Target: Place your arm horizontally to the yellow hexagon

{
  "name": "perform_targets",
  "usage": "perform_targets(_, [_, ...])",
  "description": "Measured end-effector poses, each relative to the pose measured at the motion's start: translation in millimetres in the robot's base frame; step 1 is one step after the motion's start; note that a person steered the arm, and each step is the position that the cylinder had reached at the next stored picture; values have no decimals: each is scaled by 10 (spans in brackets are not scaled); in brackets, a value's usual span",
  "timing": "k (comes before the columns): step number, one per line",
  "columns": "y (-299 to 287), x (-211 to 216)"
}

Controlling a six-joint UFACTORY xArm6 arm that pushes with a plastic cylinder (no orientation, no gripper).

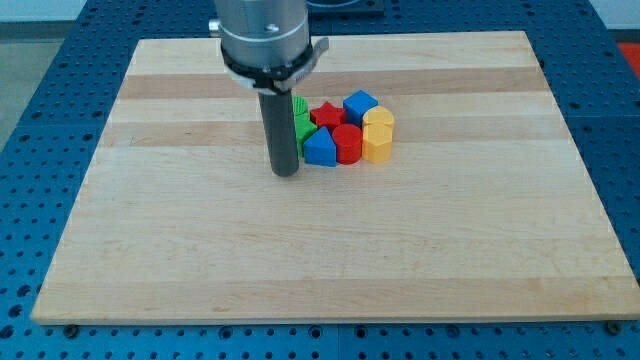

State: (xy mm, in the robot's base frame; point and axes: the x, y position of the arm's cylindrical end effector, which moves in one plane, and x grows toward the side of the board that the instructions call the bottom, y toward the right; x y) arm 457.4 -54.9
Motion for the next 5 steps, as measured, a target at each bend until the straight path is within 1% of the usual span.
perform_targets(1, [388, 119])
perform_targets(2, [828, 105])
perform_targets(3, [1136, -52])
perform_targets(4, [1242, -183])
perform_targets(5, [1242, -191])
